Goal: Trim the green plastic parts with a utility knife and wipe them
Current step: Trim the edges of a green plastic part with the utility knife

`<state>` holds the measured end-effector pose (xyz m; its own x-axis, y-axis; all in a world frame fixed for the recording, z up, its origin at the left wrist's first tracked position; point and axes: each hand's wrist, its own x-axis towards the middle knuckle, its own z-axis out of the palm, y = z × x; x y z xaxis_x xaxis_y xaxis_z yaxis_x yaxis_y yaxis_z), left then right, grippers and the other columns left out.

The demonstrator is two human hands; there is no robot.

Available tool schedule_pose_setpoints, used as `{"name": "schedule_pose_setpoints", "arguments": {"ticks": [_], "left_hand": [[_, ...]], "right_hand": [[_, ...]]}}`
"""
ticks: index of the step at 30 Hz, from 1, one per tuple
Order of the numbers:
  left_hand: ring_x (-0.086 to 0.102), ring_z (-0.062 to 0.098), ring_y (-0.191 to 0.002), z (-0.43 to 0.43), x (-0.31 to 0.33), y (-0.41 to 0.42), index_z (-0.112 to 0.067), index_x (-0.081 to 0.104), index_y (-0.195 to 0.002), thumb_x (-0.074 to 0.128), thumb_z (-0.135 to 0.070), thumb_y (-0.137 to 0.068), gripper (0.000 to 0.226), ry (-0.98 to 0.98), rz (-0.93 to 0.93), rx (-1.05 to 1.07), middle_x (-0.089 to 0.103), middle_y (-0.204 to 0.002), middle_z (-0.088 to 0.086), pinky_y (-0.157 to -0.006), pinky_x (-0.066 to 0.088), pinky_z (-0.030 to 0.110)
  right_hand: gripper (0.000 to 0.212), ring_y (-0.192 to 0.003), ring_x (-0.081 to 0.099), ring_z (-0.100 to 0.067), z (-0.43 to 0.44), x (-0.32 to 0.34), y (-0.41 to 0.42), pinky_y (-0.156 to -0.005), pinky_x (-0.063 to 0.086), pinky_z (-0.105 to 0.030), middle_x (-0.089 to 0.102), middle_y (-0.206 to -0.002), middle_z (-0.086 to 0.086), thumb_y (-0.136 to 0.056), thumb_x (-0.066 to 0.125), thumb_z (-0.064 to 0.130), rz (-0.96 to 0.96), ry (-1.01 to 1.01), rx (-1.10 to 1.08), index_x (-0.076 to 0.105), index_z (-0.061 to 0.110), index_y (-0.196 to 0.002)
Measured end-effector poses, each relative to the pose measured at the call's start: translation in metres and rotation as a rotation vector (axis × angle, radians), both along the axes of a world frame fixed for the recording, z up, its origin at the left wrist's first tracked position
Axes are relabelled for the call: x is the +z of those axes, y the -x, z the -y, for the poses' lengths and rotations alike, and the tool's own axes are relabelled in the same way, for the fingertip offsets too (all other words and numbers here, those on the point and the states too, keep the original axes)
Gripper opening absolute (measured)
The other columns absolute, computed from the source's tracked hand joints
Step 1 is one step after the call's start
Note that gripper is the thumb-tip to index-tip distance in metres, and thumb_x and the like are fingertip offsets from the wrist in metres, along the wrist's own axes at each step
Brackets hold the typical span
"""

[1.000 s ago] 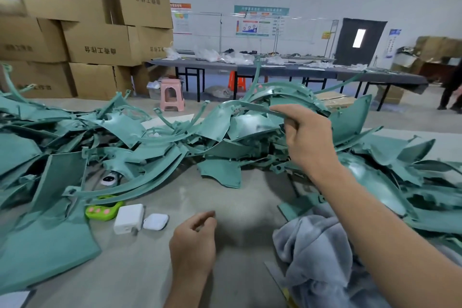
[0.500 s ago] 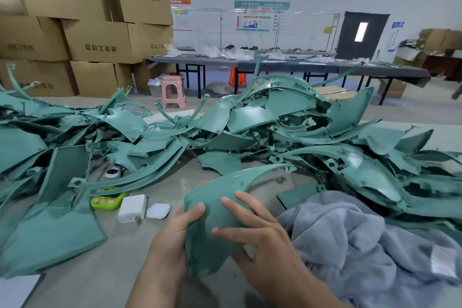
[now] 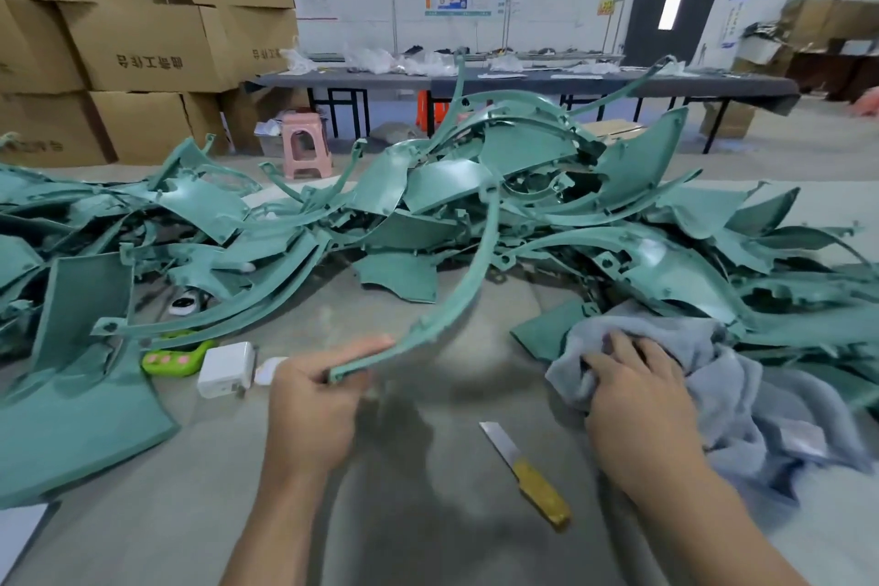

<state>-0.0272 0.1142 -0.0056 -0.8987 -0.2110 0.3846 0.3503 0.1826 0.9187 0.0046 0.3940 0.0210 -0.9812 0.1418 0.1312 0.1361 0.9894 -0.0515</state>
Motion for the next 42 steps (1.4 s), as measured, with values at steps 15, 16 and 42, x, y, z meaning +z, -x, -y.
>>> {"name": "schedule_pose_setpoints", "arguments": {"ticks": [15, 16, 42], "left_hand": [[0.032, 0.010, -0.148, -0.016, -0.028, 0.005, -0.035, 0.045, -0.151, 0.061, -0.007, -0.078, 0.080, 0.836, 0.223, -0.023, 0.040, -0.159, -0.010, -0.122, 0.014, 0.024], [0.031, 0.009, -0.149, -0.014, -0.028, 0.005, -0.037, 0.044, -0.151, 0.062, -0.008, -0.079, 0.080, 0.839, 0.225, -0.029, 0.039, -0.160, -0.011, -0.122, 0.014, 0.023], [0.065, 0.013, -0.068, -0.025, -0.012, -0.004, -0.061, 0.060, -0.106, 0.065, -0.052, -0.086, 0.023, 0.475, -0.030, 0.091, 0.070, -0.070, -0.014, -0.061, 0.047, 0.026]], "right_hand": [[0.055, -0.083, 0.060, -0.020, 0.035, 0.002, -0.035, -0.069, 0.040, -0.032, 0.057, -0.080, 0.006, -0.093, 0.033, 0.074, 0.268, 0.100, 0.247, 0.053, 0.024, -0.083], [0.046, -0.080, 0.061, -0.018, 0.028, 0.003, -0.031, -0.064, 0.040, -0.031, 0.057, -0.076, 0.007, -0.092, 0.043, 0.067, 0.329, 0.117, 0.263, 0.056, 0.024, -0.080], [0.024, -0.060, 0.047, -0.009, 0.036, -0.035, -0.004, -0.055, 0.038, -0.019, 0.053, -0.066, 0.002, -0.100, 0.060, 0.035, -0.180, 0.896, 0.539, 0.057, 0.022, -0.080]]}}
